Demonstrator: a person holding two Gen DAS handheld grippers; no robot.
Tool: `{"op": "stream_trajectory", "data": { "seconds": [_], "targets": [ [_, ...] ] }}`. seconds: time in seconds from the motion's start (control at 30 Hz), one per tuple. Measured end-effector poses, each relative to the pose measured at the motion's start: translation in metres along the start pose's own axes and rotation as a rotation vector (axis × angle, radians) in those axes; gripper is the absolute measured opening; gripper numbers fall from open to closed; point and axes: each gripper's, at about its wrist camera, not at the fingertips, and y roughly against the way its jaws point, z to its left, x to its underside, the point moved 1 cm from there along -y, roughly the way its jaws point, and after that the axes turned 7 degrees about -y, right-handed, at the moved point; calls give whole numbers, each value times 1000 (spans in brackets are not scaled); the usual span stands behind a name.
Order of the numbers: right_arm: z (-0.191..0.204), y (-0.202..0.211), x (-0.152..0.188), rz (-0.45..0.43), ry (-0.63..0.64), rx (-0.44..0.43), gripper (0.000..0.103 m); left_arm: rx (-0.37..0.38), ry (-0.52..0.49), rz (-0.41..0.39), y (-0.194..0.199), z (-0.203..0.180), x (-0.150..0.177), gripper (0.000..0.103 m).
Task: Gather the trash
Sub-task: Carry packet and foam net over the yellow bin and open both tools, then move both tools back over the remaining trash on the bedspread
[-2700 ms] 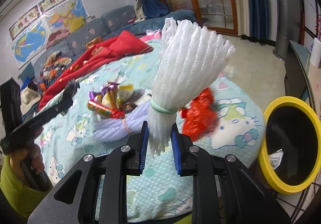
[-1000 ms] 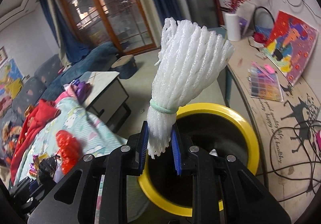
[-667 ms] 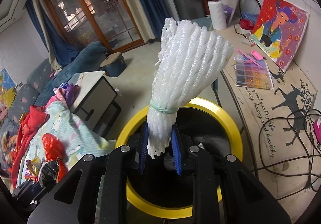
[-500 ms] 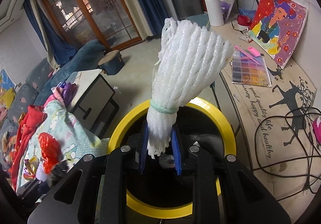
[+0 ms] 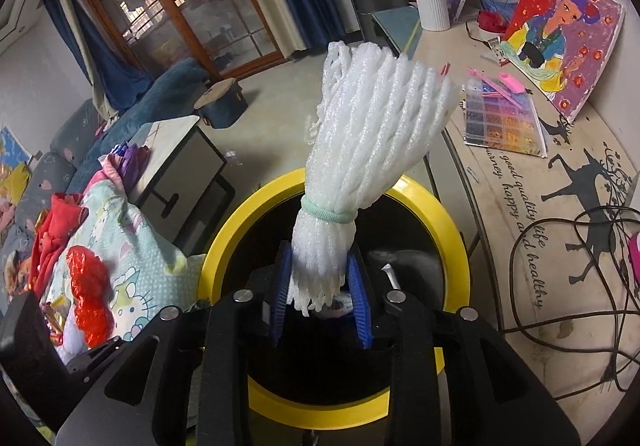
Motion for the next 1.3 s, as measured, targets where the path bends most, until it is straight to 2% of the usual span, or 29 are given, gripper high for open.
{"op": "stream_trajectory", "data": {
  "seconds": [0.13,0.37,0.6,0.73,0.77,0.8,0.9,1.03,1.3],
  "targets": [
    [-3,-1,-1,-3,-14,1,34,-8,-21,-11,-3,-3,-1,35],
    [-6,0,-3,-17,-24,6,40,1,-15,-17,-4,-5,0,43],
    [-3,8,-6,-44,-29,-1,46,3,16,-50,6,2,-3,68],
    [1,14,-6,-58,-23,-6,47,-1,34,-67,12,5,-4,71],
    [2,15,-6,-59,-21,-10,47,-9,43,-71,15,7,-3,76],
    [4,16,-6,-60,-18,-14,47,-14,52,-77,18,8,-2,86],
    [11,18,-3,-59,-5,-23,47,-36,80,-96,29,15,1,87],
    [23,20,0,-61,23,-39,48,-107,102,-125,50,26,5,92],
    [65,30,14,-76,111,-96,52,-226,158,-200,96,53,15,92]
  ]
}}
